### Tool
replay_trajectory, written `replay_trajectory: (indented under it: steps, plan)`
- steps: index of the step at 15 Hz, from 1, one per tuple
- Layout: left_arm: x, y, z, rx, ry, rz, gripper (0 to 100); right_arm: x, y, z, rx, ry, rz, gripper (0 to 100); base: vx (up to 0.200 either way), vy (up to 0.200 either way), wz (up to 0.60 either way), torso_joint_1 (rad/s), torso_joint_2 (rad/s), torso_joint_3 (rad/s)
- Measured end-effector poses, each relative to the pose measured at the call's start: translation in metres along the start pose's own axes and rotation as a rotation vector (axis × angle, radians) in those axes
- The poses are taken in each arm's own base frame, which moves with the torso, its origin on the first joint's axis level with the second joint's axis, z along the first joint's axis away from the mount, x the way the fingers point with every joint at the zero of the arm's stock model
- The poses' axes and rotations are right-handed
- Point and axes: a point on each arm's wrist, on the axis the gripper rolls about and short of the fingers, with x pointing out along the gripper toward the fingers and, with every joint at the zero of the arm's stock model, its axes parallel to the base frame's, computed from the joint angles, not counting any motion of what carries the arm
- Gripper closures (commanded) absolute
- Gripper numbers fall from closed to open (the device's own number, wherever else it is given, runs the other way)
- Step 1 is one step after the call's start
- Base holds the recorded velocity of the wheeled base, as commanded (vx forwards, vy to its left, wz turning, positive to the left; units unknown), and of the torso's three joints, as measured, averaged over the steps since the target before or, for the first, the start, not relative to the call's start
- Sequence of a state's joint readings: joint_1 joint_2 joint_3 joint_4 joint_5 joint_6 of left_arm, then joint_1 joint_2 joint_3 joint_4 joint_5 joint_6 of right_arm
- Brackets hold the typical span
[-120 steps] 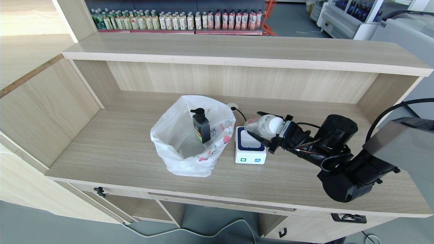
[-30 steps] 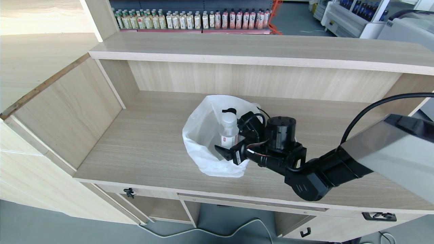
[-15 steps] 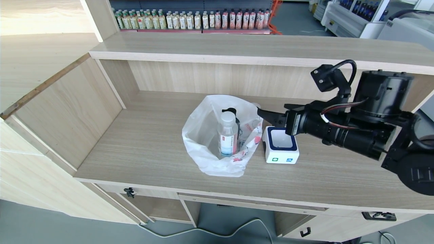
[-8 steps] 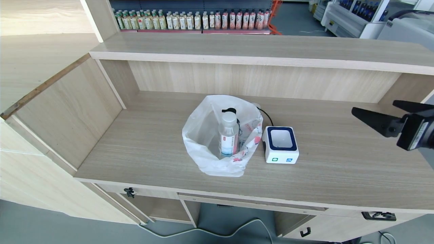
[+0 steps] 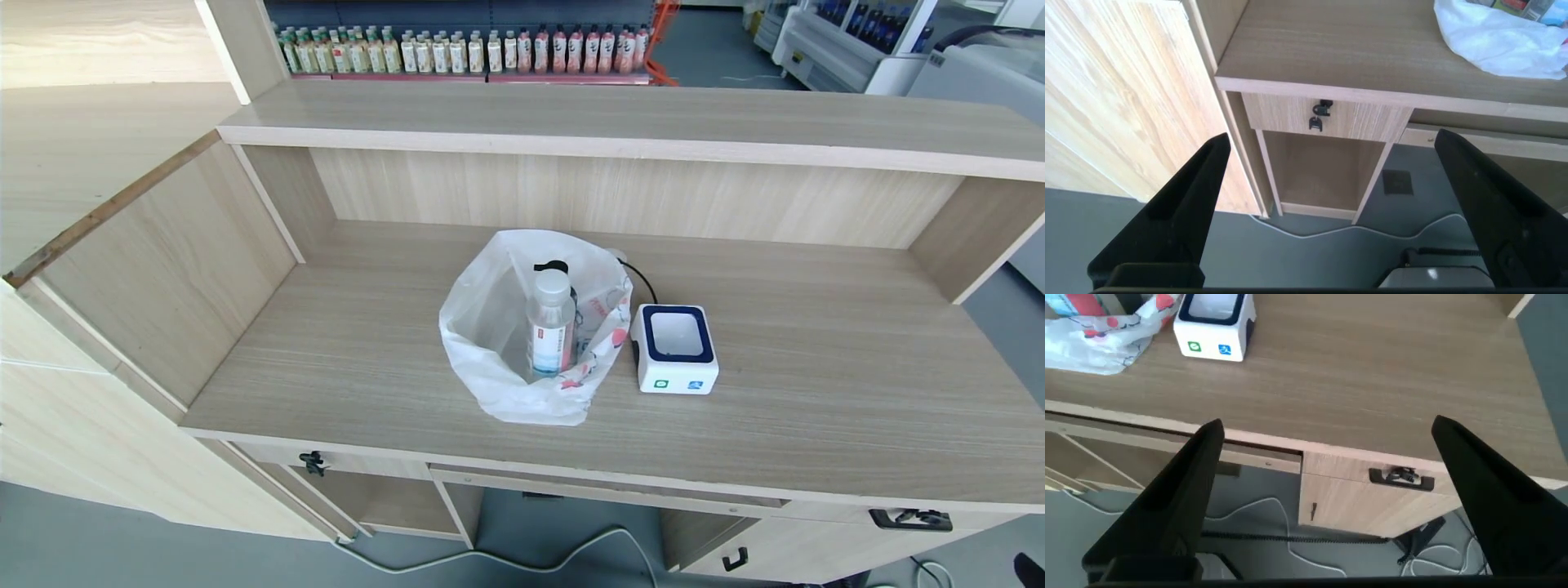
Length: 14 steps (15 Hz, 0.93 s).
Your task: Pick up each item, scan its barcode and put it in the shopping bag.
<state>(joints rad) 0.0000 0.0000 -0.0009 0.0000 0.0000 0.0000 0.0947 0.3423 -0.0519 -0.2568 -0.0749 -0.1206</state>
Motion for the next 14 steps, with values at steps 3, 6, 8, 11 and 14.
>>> replay_trajectory:
  steps: [3, 6, 8, 11, 14]
  plan:
    - [0.0, 0.0, 0.0, 0.0, 0.0, 0.0, 0, -0.02, 0.006, -0.037, 0.037, 0.07, -0.002, 0, 0.0, 0.0, 0.0, 0.0, 0.0, 0.0]
    - [0.0, 0.0, 0.0, 0.0, 0.0, 0.0, 0, -0.028, 0.007, -0.043, 0.051, -0.006, -0.01, 0, 0.0, 0.0, 0.0, 0.0, 0.0, 0.0]
    - [0.0, 0.0, 0.0, 0.0, 0.0, 0.0, 0, -0.029, 0.007, -0.044, 0.076, -0.027, -0.014, 0, 0.0, 0.0, 0.0, 0.0, 0.0, 0.0]
    - [0.0, 0.0, 0.0, 0.0, 0.0, 0.0, 0, -0.03, 0.007, -0.044, 0.078, -0.04, -0.015, 0, 0.0, 0.0, 0.0, 0.0, 0.0, 0.0]
    - [0.0, 0.0, 0.0, 0.0, 0.0, 0.0, 0, -0.03, 0.007, -0.044, 0.078, -0.042, -0.017, 0, 0.0, 0.0, 0.0, 0.0, 0.0, 0.0]
